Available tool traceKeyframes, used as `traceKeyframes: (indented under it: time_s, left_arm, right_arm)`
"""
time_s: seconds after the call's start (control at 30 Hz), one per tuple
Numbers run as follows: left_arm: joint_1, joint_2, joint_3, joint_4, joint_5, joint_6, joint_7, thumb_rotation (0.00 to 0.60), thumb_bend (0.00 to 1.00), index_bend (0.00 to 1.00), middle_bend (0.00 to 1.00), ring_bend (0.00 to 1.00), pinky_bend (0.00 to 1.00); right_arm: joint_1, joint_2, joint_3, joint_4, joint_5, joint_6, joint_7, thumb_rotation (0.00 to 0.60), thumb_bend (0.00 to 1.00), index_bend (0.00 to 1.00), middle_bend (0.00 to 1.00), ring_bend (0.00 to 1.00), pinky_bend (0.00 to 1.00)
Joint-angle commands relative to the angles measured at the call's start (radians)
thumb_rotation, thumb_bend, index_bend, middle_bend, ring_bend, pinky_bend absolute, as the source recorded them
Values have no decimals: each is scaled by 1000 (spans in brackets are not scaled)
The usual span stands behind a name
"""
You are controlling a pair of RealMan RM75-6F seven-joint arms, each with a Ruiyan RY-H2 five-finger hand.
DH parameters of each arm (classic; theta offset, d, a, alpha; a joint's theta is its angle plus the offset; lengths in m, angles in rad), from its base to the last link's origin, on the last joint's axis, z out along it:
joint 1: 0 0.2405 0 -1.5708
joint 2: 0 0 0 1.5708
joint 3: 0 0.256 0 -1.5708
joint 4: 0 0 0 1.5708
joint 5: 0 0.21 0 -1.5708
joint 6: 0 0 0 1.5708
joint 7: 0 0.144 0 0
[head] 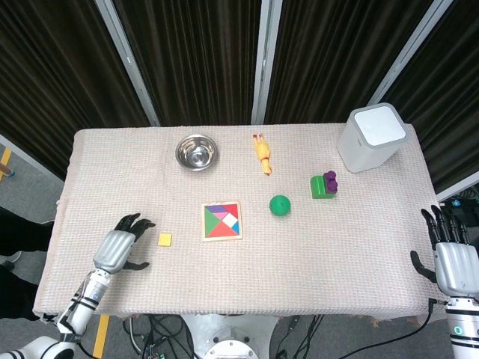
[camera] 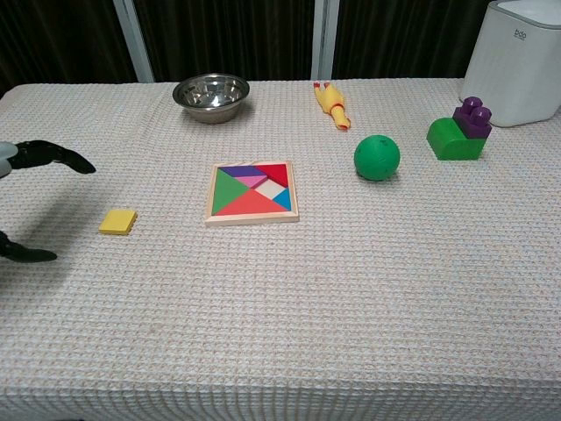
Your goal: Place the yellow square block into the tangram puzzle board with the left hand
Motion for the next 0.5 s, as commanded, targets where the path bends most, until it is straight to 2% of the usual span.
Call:
traceKeyframes:
  time_s: [0.03, 0.2, 0.5]
  left_arm:
    - [-24, -15, -8, 28, -17, -32, -7, 600, 123, 209, 172, 35, 84]
    - [-61, -41, -27, 49, -41, -71, -17, 600, 170, 231, 172, 35, 84]
    - [-91, -74, -36, 75, -92, -106, -1, 600, 173, 265, 172, 36, 101]
  right_arm:
    - [0, 0, 1, 0, 1, 1, 1, 600, 269, 0, 0, 0, 0]
    - [3, -2, 2, 2, 6, -5, 1, 600, 268, 0, 0, 0, 0]
    - [-1, 2, 3, 6, 12, -2, 10, 600, 269, 0, 0, 0, 0]
